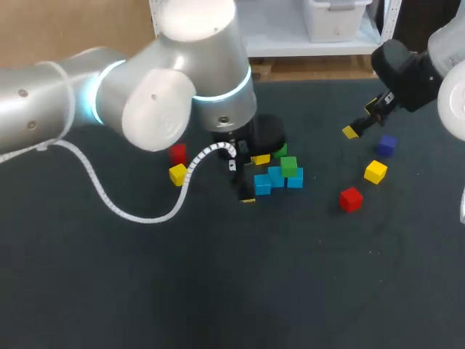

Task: Place the blue cubes, place green cubes on the blue cubes, place the yellow cubes on the green cubes, then place the red cubes on the yellow cubes, and place purple cube on the red cubes.

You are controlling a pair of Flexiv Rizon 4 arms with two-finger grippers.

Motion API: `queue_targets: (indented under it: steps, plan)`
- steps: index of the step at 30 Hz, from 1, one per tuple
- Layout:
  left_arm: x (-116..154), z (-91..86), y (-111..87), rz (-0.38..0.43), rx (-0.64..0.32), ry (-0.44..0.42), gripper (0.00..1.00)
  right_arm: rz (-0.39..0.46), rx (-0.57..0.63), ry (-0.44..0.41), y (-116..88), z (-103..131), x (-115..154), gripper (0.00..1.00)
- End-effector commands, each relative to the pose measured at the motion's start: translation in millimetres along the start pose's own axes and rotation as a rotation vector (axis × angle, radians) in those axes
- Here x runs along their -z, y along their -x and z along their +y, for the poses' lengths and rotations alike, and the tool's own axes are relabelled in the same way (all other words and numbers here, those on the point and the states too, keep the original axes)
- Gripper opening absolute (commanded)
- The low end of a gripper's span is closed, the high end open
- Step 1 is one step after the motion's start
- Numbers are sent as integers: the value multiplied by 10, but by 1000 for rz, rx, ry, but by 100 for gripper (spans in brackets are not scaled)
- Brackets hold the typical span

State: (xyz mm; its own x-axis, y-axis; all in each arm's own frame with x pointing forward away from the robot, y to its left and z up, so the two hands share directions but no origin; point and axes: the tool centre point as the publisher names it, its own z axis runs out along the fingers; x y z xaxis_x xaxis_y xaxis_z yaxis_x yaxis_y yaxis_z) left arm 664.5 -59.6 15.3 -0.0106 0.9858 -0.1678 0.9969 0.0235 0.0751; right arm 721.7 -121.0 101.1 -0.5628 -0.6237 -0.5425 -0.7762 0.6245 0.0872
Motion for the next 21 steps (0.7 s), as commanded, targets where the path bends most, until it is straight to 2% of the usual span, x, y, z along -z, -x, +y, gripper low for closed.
queue_targets:
  steps: [1, 10, 14, 21]
  plan:
    - [-61, 82, 109, 45, 22, -39, 100, -1, 0, 0, -3, 0, 2, 100]
    - [-109, 99, 134, 66, 62, -64, 100, -1, 0, 0, -3, 0, 2, 100]
    - [-130, 71, 137, 42, 68, -69, 100, -1, 0, 0, -3, 0, 2, 100]
    - [-176, 25, 113, 46, 61, -77, 95, -1, 0, 0, -3, 0, 2, 100]
